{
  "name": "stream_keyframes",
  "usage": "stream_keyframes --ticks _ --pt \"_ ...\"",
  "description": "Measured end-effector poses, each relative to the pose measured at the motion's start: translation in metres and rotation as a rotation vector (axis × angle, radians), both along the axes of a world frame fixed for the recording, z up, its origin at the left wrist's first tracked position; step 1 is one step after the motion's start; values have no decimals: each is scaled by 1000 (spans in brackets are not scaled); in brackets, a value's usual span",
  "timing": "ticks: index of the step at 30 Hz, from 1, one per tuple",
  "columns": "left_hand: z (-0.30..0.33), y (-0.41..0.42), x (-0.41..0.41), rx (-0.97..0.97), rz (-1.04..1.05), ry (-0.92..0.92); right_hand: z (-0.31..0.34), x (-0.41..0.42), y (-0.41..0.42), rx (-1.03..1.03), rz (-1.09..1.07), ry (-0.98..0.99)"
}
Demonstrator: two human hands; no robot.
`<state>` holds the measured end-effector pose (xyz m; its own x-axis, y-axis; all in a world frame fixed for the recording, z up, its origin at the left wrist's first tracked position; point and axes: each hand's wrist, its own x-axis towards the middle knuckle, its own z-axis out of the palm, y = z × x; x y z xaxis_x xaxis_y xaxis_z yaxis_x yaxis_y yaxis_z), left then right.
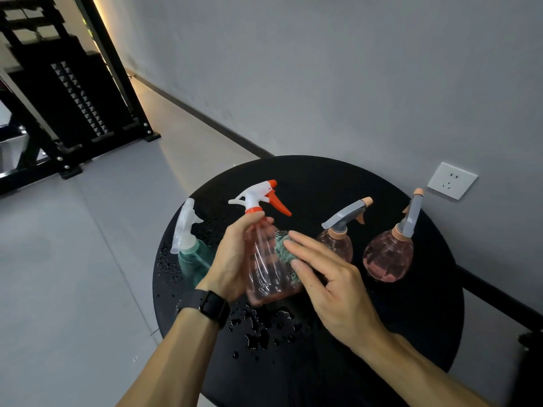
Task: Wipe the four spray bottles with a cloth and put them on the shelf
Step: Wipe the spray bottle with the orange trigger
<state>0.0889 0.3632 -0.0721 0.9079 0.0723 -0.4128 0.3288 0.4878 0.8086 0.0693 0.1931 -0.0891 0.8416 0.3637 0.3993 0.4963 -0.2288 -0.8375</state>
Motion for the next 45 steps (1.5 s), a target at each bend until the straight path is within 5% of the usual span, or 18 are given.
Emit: stream_keyframes --ticks 8,23,37,45 --pt "-5 -19 -4 4 -123 -1 13 24 11 26 -67 60" --pt "-11 5 3 64 153 -3 11 18 6 16 -49 160" --pt "-21 2 9 -53 153 63 16 19 -1 164 -119 263" --pt "-26 -3 9 -249 95 123 18 18 14 95 -207 14"
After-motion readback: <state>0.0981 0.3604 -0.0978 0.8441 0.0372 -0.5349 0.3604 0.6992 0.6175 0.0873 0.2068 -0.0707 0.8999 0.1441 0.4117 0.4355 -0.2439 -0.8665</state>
